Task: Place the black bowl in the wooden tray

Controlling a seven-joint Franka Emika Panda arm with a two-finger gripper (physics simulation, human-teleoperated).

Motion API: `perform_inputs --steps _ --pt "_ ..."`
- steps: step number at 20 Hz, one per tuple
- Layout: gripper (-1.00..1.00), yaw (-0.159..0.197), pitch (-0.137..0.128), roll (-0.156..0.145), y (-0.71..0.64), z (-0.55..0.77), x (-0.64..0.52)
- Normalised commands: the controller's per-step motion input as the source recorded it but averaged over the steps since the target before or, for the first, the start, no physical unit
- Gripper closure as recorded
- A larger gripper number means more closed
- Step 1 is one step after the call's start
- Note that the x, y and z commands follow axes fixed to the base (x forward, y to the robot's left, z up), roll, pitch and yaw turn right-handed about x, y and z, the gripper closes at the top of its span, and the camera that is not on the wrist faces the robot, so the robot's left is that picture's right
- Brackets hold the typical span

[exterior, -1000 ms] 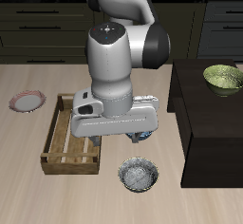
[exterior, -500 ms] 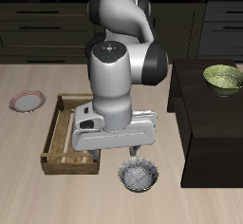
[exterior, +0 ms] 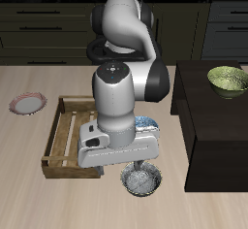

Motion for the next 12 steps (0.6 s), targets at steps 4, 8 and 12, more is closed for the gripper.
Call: perform_inputs --steps 4,8,12 --pt "-1.00 0.016 0.007 0.000 0.08 -0.19 0.03" --pt "-1.00 0.014 0.036 0.015 0.06 -0.24 0.02" --pt "-1.00 0.006 0.023 0.013 0.06 -0.18 0.04"
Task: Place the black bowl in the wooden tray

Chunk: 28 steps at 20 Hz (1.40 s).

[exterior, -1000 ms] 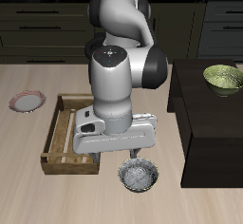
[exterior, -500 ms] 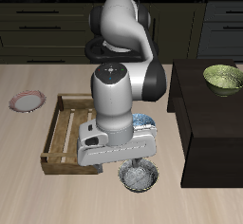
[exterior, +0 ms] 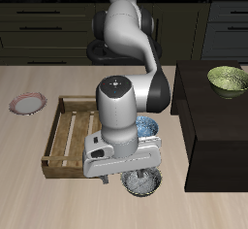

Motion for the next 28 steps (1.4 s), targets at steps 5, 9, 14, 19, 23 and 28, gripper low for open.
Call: perform_inputs --steps 5,9,14,19,23,28 --pt "-1.00 0.005 0.024 0.011 0.06 -0.17 -0.04" --pt "-1.00 0.008 0.041 -0.017 0.06 -0.38 -0.02" --pt "1.00 -0.001 0.030 -0.001 -0.01 -0.24 -0.08" --pt "1.00 -0.021 0.005 0.021 0.06 -0.06 -0.04" --pt "1.00 -0.016 -0.008 0.018 0.03 0.03 -0.03" --pt "1.00 -0.006 -0.019 0.006 0.00 0.07 0.03"
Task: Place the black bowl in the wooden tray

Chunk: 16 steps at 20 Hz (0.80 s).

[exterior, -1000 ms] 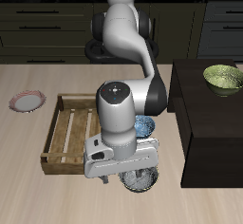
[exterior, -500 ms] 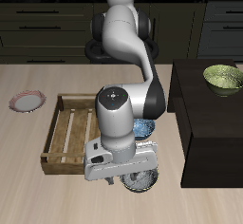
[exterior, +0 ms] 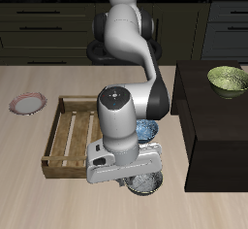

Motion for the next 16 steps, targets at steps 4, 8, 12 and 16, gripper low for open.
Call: perform_inputs --steps 4,8,12,16 --pt "1.00 -0.009 -0.039 0.006 0.05 0.27 -0.05" --pt "1.00 -0.009 -0.045 0.012 0.03 0.36 -0.13" --pt "1.00 -0.004 -0.049 0.001 -0.05 0.37 -0.14" --pt "1.00 -0.015 -0.082 -0.010 -0.12 0.55 -0.29"
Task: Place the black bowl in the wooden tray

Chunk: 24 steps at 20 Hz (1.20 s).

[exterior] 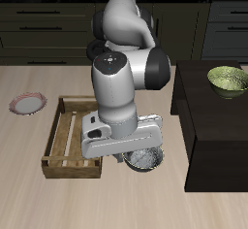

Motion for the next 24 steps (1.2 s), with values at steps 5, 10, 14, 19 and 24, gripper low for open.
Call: perform_inputs --steps 5,10,14,19,24 --pt "1.00 0.009 -0.060 -0.023 -0.11 0.40 -0.25" --pt "1.00 0.042 -0.053 -0.082 -0.17 0.33 -0.35" --pt "1.00 0.031 -0.057 -0.060 -0.22 0.33 -0.35" --pt "1.00 0.031 -0.040 -0.019 -0.14 0.15 -0.20" --pt "1.00 0.001 -0.058 0.006 -0.10 0.20 -0.35"
